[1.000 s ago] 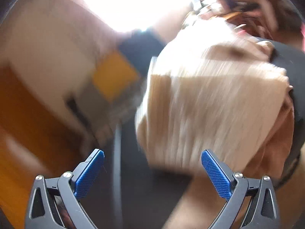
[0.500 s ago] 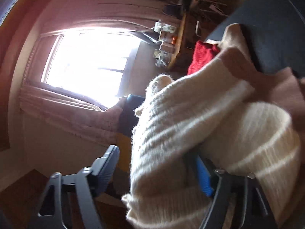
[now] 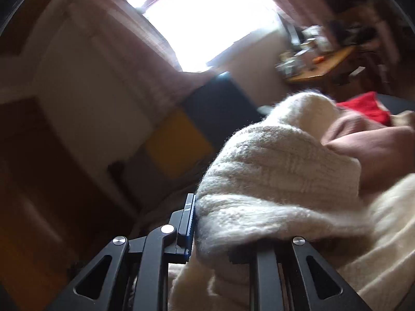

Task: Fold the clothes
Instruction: 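Lay the cream sweater flat across the black seat with both grippers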

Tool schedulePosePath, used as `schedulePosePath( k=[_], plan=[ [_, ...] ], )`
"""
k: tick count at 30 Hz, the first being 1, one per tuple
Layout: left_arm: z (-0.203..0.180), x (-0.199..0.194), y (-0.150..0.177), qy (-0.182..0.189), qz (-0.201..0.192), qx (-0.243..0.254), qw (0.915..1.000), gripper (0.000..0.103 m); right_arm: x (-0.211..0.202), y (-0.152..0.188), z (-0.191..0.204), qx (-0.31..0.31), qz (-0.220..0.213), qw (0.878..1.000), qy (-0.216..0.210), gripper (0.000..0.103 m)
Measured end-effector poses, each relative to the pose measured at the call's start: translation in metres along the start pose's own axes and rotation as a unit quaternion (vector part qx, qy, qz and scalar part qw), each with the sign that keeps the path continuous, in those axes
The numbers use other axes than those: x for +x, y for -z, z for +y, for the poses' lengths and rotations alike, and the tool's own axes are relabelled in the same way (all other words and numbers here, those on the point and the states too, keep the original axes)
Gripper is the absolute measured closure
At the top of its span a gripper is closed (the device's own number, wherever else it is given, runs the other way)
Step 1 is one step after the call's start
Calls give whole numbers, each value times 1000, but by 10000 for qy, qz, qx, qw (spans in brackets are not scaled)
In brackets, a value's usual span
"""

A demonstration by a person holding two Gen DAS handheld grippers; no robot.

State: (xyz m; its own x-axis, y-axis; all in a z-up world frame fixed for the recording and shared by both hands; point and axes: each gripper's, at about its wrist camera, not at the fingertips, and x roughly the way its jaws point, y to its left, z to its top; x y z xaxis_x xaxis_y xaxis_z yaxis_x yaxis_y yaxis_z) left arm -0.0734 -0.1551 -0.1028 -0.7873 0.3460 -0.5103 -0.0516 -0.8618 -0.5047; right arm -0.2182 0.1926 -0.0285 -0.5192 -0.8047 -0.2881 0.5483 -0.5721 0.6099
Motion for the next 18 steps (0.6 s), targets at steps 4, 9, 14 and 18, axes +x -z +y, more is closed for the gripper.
schedulePosePath(
  k=[4,9,14,18],
  plan=[
    [47,-70,27,-565,-235,-503,9969,98,48,57,61,-216,917,9937,-608,79],
    [131,-130,68,-1837,-204,-1449,9720,97,122,152,134,-486,2341,9655,-1030,44],
    [174,-193,105,-2675,-240,-1870,9449,87,146,261,186,-1098,3626,9182,-1157,27],
    [161,-229,115,-3262,-478,-1498,9321,84,129,312,182,-1562,4118,8932,-903,27]
  ],
)
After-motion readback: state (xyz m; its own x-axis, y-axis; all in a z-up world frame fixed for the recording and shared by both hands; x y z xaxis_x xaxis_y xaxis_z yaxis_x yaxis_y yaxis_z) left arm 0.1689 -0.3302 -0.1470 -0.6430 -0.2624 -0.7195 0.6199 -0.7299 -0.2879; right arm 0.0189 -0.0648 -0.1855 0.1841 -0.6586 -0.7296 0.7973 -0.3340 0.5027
